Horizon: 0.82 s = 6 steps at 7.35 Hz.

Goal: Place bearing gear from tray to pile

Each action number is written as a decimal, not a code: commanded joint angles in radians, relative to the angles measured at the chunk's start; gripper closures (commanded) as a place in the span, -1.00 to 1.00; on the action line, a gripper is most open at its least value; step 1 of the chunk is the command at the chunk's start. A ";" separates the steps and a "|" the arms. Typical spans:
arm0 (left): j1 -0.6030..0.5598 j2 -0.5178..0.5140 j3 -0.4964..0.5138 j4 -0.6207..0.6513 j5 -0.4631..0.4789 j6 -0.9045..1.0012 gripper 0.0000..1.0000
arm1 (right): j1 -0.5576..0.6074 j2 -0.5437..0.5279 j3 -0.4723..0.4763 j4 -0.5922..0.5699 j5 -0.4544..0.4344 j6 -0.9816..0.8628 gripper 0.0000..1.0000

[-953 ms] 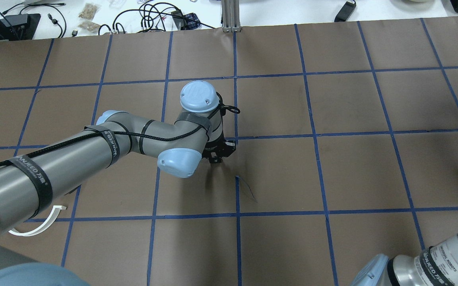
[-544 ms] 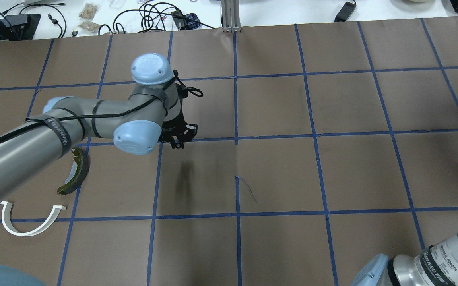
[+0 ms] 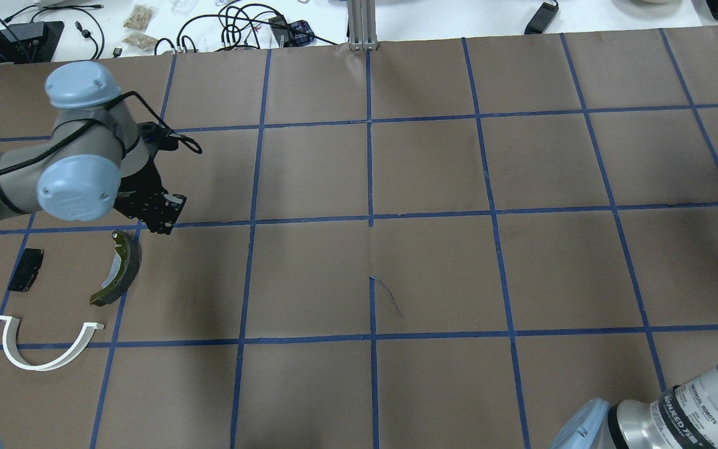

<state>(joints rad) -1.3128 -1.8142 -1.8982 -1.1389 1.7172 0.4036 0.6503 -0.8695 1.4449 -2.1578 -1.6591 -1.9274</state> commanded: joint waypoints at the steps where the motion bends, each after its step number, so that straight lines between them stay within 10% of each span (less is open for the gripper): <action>1: 0.194 -0.025 -0.009 0.046 0.025 0.240 1.00 | 0.000 0.009 -0.009 -0.001 -0.002 -0.001 -0.33; 5: 0.299 -0.092 -0.025 0.165 0.025 0.356 0.75 | 0.006 0.000 -0.012 0.004 -0.004 0.037 0.73; 6: 0.299 -0.096 -0.025 0.165 0.030 0.356 -0.98 | 0.012 -0.006 -0.012 0.010 -0.005 0.066 0.87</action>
<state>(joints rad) -1.0183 -1.9013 -1.9228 -0.9803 1.7429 0.7560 0.6562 -0.8698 1.4330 -2.1536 -1.6631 -1.8912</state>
